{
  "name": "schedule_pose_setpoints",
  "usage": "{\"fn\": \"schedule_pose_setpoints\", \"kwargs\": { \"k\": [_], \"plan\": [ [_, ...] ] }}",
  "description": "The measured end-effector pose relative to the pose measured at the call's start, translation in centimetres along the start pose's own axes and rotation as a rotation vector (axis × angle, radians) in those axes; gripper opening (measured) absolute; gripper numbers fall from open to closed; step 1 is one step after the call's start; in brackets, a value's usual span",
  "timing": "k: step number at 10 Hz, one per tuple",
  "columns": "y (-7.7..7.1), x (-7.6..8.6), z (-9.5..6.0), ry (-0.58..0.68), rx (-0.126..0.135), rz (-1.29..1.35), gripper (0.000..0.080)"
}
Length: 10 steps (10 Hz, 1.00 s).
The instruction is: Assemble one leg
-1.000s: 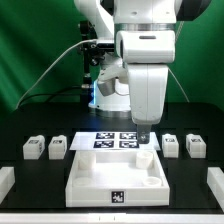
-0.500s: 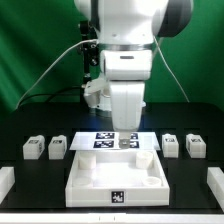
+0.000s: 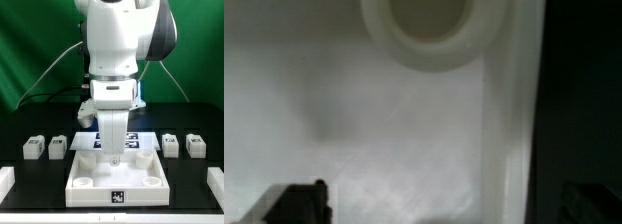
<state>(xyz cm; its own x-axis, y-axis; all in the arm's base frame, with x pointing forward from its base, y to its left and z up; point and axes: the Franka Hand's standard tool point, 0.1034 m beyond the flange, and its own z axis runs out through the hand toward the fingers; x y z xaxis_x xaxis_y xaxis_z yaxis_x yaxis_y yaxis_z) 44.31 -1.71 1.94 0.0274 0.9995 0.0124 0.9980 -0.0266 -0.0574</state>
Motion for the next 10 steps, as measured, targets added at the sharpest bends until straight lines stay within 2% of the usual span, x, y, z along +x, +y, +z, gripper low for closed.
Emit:
{"fn": "schedule_pose_setpoints", "kwargs": {
  "k": [2,7,8,9,10],
  "plan": [
    [-0.34,-0.37,0.97,0.004,0.018,0.007,0.065],
    [0.01,-0.39,1.21,0.005,0.018,0.021,0.0647],
    [0.0,-0.39,1.22,0.005,0.018,0.021,0.0476],
    [-0.02,-0.4,1.23,0.005,0.018,0.021,0.0476],
    [-0.02,-0.4,1.23,0.005,0.018,0.021,0.0275]
  ]
}}
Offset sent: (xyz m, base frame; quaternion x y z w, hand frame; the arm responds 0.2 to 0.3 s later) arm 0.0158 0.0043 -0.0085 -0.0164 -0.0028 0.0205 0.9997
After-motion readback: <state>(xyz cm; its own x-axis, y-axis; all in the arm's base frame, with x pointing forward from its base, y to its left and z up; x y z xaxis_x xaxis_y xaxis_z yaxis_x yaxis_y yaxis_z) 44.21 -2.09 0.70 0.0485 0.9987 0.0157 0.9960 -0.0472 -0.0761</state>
